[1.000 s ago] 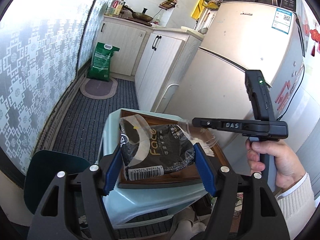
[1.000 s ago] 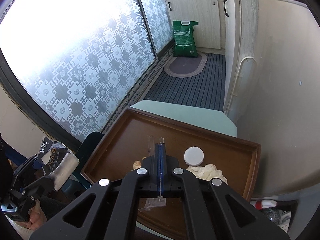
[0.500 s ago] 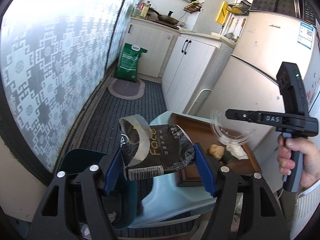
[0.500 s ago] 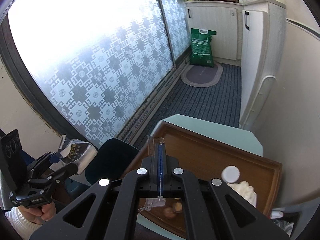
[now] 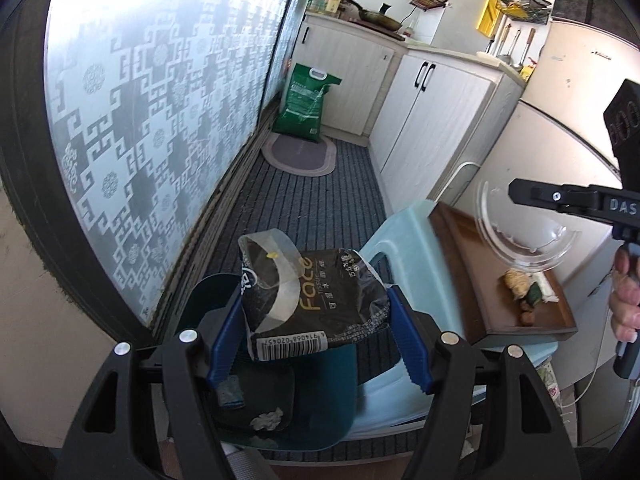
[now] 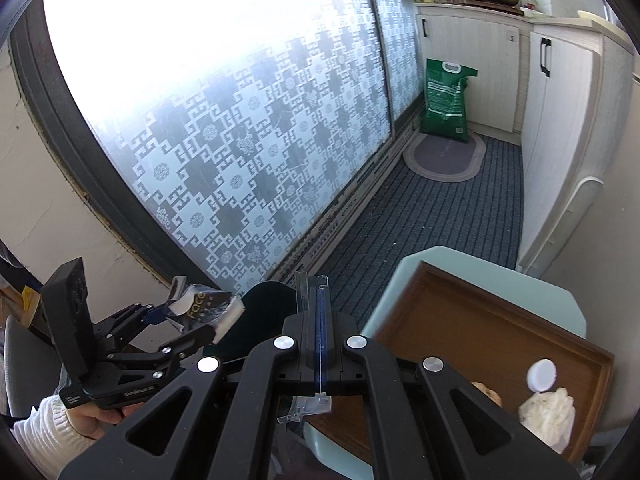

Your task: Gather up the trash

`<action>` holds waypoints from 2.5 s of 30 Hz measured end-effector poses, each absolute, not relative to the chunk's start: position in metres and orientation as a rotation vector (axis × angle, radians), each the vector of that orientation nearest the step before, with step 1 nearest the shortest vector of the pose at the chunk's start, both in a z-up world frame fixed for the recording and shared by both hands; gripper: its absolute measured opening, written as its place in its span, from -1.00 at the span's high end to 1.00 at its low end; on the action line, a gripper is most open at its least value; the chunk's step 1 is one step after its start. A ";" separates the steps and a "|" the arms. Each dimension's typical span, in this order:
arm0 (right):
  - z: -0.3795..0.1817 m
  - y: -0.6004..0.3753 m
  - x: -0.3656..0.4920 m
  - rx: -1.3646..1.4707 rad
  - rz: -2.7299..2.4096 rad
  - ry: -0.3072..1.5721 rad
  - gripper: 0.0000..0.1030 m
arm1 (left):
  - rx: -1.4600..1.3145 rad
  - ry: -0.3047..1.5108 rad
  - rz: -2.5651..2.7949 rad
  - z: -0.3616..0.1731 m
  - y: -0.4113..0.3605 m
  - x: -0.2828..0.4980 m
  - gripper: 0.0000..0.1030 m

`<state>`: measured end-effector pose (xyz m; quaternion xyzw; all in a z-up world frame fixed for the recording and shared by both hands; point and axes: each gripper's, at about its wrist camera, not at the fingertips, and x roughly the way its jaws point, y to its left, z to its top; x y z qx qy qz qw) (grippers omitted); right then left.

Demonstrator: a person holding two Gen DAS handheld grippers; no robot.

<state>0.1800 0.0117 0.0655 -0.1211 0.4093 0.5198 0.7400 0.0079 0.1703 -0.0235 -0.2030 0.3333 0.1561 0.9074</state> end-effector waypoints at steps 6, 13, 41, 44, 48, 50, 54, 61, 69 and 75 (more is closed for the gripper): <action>0.050 0.039 0.164 -0.307 1.168 0.922 1.00 | -0.417 0.744 0.341 -0.049 0.188 0.005 -0.37; 0.028 0.063 0.154 -0.353 1.182 0.956 1.00 | -0.415 0.831 0.332 -0.078 0.201 0.007 -0.37; -0.051 0.124 0.126 -0.558 1.155 1.072 1.00 | -0.364 0.862 0.331 -0.083 0.211 -0.011 0.05; -0.061 0.129 0.120 -0.583 1.151 1.084 1.00 | -0.367 0.803 0.339 -0.059 0.210 -0.019 0.17; -0.073 0.136 0.114 -0.612 1.147 1.102 1.00 | -0.372 0.733 0.335 -0.034 0.208 -0.031 0.28; -0.080 0.139 0.111 -0.628 1.143 1.114 1.00 | -0.373 0.707 0.330 -0.024 0.206 -0.035 0.32; -0.093 0.145 0.104 -0.661 1.140 1.129 1.00 | -0.376 0.666 0.312 -0.010 0.203 -0.044 0.40; -0.112 0.156 0.097 -0.692 1.128 1.157 1.00 | -0.363 0.580 0.276 0.024 0.190 -0.058 0.42; -0.115 0.156 0.092 -0.697 1.131 1.168 0.70 | -0.377 0.490 0.251 0.057 0.184 -0.069 0.41; -0.095 0.149 0.091 -0.665 1.154 1.129 0.66 | -0.382 0.469 0.235 0.067 0.175 -0.067 0.41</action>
